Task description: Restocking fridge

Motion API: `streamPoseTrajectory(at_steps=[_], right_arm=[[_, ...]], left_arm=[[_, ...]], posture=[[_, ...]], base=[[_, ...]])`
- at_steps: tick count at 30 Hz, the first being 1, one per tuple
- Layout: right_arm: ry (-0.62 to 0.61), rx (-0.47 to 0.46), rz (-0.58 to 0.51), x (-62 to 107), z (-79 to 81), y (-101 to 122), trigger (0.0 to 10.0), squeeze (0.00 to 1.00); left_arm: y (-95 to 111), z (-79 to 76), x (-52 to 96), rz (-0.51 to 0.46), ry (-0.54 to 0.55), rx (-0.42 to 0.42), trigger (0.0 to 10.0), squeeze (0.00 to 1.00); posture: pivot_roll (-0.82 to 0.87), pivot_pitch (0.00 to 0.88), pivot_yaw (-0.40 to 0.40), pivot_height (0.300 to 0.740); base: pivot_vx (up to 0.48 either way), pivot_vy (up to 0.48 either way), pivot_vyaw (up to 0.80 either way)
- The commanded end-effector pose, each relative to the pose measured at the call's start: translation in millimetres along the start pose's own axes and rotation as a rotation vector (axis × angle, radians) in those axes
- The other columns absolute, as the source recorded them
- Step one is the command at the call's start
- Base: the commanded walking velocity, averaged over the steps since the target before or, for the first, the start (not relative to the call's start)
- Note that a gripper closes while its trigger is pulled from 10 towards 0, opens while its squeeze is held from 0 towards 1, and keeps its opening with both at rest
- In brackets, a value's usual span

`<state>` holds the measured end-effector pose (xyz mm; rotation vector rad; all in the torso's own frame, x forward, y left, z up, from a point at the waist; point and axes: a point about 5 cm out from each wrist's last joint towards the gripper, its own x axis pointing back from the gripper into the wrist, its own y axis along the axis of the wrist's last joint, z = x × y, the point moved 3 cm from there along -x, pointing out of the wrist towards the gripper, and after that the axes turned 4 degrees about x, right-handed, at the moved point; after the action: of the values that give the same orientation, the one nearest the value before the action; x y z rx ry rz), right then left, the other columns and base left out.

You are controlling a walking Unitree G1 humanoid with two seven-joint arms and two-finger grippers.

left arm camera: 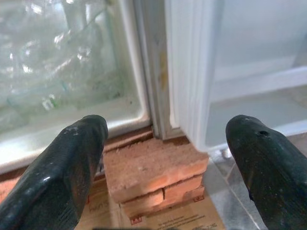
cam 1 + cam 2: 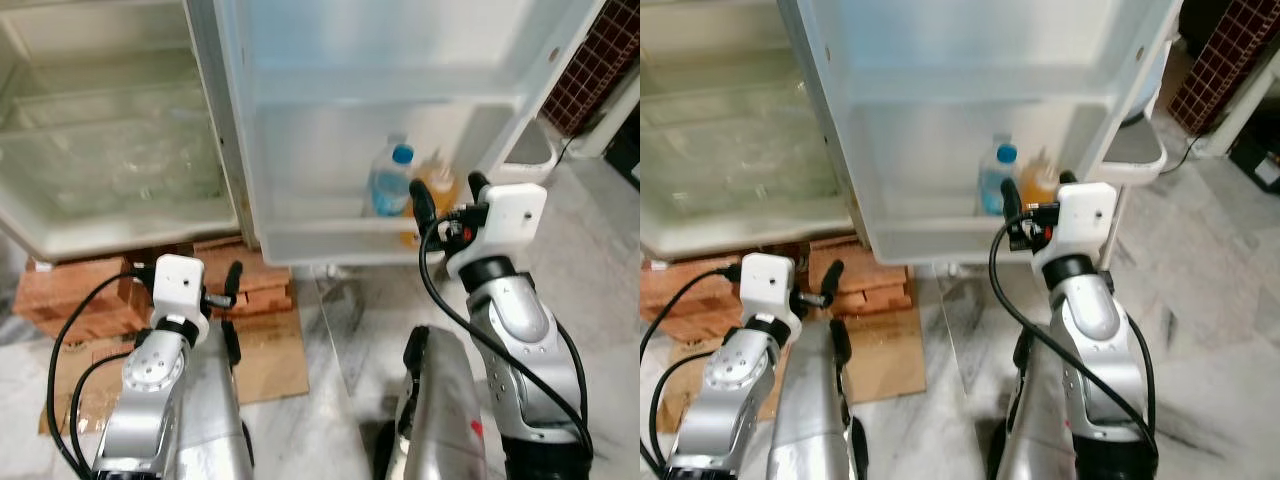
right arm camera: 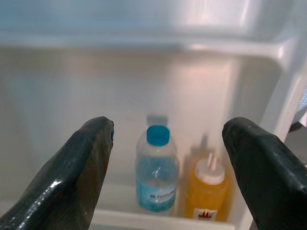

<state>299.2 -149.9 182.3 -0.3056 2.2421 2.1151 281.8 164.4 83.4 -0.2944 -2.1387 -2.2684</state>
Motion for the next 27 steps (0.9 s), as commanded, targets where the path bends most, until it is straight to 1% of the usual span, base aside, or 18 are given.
streamPoseTrajectory(at_steps=[1, 5, 7, 11, 15, 19, 21, 22, 27], right_arm=[[-0.019, -0.007, 0.007, 2.5, -3.7, 0, 10.0, 0.00], [-0.042, -0.020, 0.049, 8.5, -7.5, -10, 10.0, 0.00], [-0.048, -0.030, 0.101, 15.2, -10.2, -25, 10.0, 0.00], [-0.055, -0.030, 0.132, 19.1, -13.3, -34, 10.0, 0.00], [-0.055, -0.026, 0.137, 20.1, -14.2, -36, 10.0, 0.00], [-0.053, -0.024, 0.139, 18.8, -12.8, -36, 10.0, 0.00], [-0.058, -0.030, 0.139, 18.5, -12.6, -36, 10.0, 0.00], [-0.067, -0.015, 0.140, 18.2, -13.4, -36, 10.0, 0.00], [-0.064, -0.004, 0.138, 19.4, -14.4, -36, 10.0, 0.00]], left_arm=[[-2, 2.0, 1.9, 0.015, 0.003, -0.018, 10.0, 0.00], [-2, 4.0, 3.6, 0.015, -0.001, -0.024, 10.0, 0.00], [-1, 4.5, 7.6, 0.011, -0.007, -0.029, 10.0, 0.00], [-2, 4.6, 11.8, 0.007, -0.009, -0.039, 10.0, 0.00], [0, 6.4, 13.3, -0.006, 0.001, -0.047, 10.0, 0.00], [4, 5.1, 10.9, -0.017, -0.008, -0.049, 10.0, 0.00], [4, 4.3, 10.1, -0.018, -0.012, -0.047, 10.0, 0.00], [5, 3.4, 9.1, -0.019, -0.018, -0.044, 10.0, 0.00], [3, 2.0, 8.6, -0.013, -0.027, -0.049, 10.0, 0.00]], posture=[[0.02, 0.026, -0.012, 0.521], [0.02, 0.021, -0.013, 0.546], [0.02, 0.025, -0.013, 0.565], [0.02, 0.029, -0.015, 0.590], [0.02, 0.031, -0.013, 0.614], [0.02, 0.028, -0.009, 0.643], [0.02, 0.028, -0.009, 0.648], [0.02, 0.025, -0.007, 0.648], [0.02, 0.025, -0.005, 0.648]], base=[[0.000, 0.000, 0.00], [0.000, 0.000, 0.00], [0.000, 0.000, 0.00], [0.000, 0.000, 0.00], [0.000, 0.000, 0.00], [0.000, 0.000, 0.00], [0.000, 0.000, 0.00], [0.000, 0.000, 0.00], [0.000, 0.000, 0.00]])
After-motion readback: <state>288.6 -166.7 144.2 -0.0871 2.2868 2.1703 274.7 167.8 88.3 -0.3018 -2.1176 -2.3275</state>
